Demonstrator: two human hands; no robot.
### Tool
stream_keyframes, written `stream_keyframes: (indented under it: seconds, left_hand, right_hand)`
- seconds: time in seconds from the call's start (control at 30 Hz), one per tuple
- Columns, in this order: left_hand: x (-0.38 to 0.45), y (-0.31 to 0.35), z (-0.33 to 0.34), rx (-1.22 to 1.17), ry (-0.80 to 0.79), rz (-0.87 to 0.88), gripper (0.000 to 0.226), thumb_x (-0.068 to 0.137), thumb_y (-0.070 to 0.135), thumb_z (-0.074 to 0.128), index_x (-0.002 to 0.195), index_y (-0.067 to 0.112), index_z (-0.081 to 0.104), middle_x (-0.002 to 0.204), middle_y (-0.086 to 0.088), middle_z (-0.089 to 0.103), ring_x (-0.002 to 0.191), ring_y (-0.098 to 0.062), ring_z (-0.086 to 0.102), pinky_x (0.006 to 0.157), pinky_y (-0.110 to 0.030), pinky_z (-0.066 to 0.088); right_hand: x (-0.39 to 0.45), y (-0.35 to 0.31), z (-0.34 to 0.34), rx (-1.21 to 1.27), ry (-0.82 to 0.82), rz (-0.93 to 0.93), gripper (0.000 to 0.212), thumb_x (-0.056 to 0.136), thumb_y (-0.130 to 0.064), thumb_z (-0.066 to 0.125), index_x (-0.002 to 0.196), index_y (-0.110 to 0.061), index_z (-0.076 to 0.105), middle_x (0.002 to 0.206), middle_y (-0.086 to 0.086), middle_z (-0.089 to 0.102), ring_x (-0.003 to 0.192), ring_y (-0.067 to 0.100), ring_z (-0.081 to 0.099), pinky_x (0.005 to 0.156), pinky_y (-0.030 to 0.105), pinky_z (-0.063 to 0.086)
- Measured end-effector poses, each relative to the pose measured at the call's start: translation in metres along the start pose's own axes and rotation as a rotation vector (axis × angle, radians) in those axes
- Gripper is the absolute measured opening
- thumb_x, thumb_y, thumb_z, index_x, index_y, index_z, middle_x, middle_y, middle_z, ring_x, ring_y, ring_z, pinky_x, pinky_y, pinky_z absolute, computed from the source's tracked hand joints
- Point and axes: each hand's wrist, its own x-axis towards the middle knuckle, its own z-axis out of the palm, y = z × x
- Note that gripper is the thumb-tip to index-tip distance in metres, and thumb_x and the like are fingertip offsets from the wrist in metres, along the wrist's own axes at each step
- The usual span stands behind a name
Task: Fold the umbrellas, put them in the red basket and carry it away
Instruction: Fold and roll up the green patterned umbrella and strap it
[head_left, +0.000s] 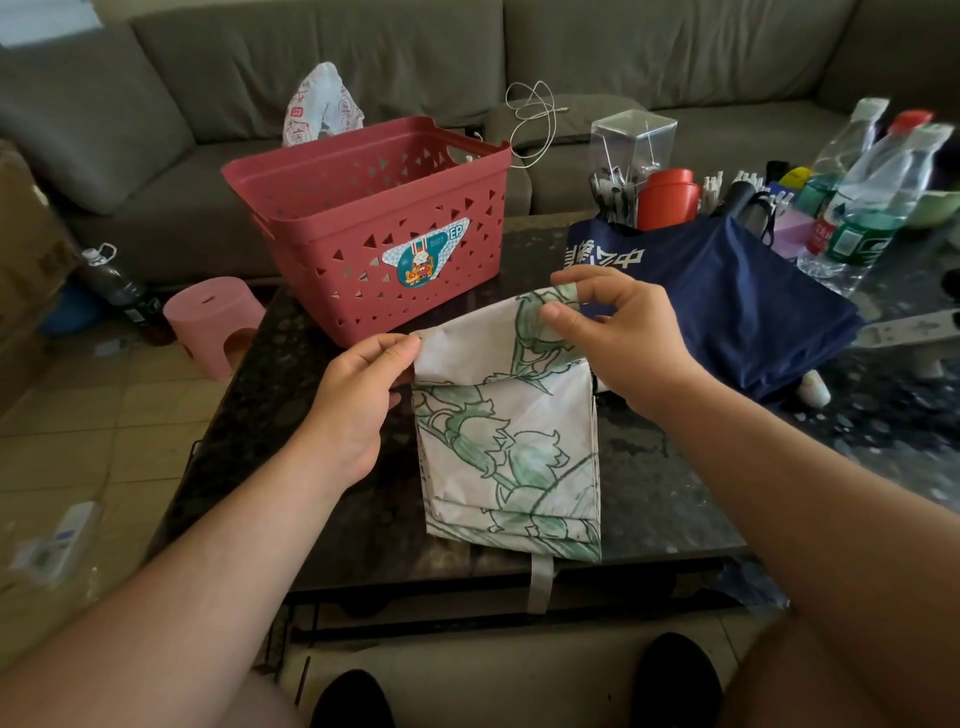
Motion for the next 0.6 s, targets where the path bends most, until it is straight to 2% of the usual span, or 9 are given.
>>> stream_keyframes:
  seconds: [0.1,0.23,0.3,0.37,0.47,0.53,0.6]
  left_hand:
    - [0.001,0.0,0.0,-0.049,0.003,-0.054,0.017,0.099,0.027,0.069,0.084,0.03,0.077,0.096,0.01,0.077,0.103,-0.016,0.066,0.093,-0.039,0.042]
    - [0.002,0.001,-0.002,-0.084,0.017,-0.1,0.017,0.097,0.028,0.07,0.083,0.033,0.077,0.101,0.008,0.076,0.109,-0.02,0.065,0.092,-0.04,0.041]
    - [0.002,0.003,-0.001,-0.085,0.039,-0.088,0.015,0.098,0.03,0.069,0.086,0.032,0.076,0.102,0.008,0.076,0.109,-0.019,0.065,0.091,-0.04,0.041]
    - [0.003,0.003,0.0,-0.054,0.066,-0.036,0.013,0.101,0.032,0.066,0.089,0.031,0.073,0.104,0.01,0.075,0.108,-0.016,0.065,0.091,-0.038,0.042]
    - [0.004,0.002,-0.001,0.039,0.043,0.116,0.004,0.102,0.03,0.068,0.1,0.034,0.068,0.104,0.013,0.071,0.1,-0.004,0.064,0.088,-0.029,0.046]
    - [0.006,-0.001,-0.006,0.109,-0.039,0.217,0.023,0.096,0.024,0.076,0.114,0.037,0.068,0.108,0.008,0.067,0.1,-0.004,0.063,0.089,-0.023,0.05]
    - [0.008,-0.004,-0.009,0.199,-0.077,0.277,0.037,0.087,0.027,0.084,0.118,0.043,0.071,0.116,0.004,0.066,0.108,-0.012,0.062,0.096,-0.03,0.055]
  right_hand:
    - [-0.004,-0.003,-0.003,0.073,-0.031,0.024,0.024,0.091,-0.012,0.08,0.083,-0.034,0.08,0.095,-0.016,0.078,0.087,0.011,0.076,0.085,0.043,0.064]
    - [-0.006,-0.002,-0.009,0.053,-0.021,0.07,0.012,0.091,-0.013,0.08,0.087,-0.024,0.082,0.085,-0.002,0.08,0.084,0.021,0.079,0.081,0.045,0.065]
    - [-0.006,-0.001,-0.01,0.049,-0.004,0.092,0.009,0.09,-0.014,0.081,0.087,-0.022,0.082,0.084,0.0,0.08,0.083,0.022,0.079,0.081,0.046,0.065]
    - [-0.006,-0.001,-0.01,0.042,0.011,0.08,0.012,0.089,-0.016,0.082,0.084,-0.026,0.082,0.084,-0.003,0.08,0.085,0.021,0.078,0.083,0.047,0.064]
    - [-0.005,-0.001,-0.011,0.034,0.028,0.048,0.014,0.088,-0.018,0.084,0.079,-0.029,0.081,0.084,-0.004,0.08,0.087,0.021,0.078,0.085,0.048,0.064]
    - [-0.005,-0.003,-0.012,0.078,0.023,0.053,0.018,0.087,-0.013,0.084,0.077,-0.028,0.079,0.083,-0.002,0.08,0.083,0.019,0.078,0.084,0.045,0.065]
    - [-0.007,-0.006,-0.013,0.131,0.0,0.061,0.019,0.086,-0.008,0.084,0.077,-0.025,0.078,0.083,0.003,0.08,0.081,0.02,0.078,0.084,0.044,0.065]
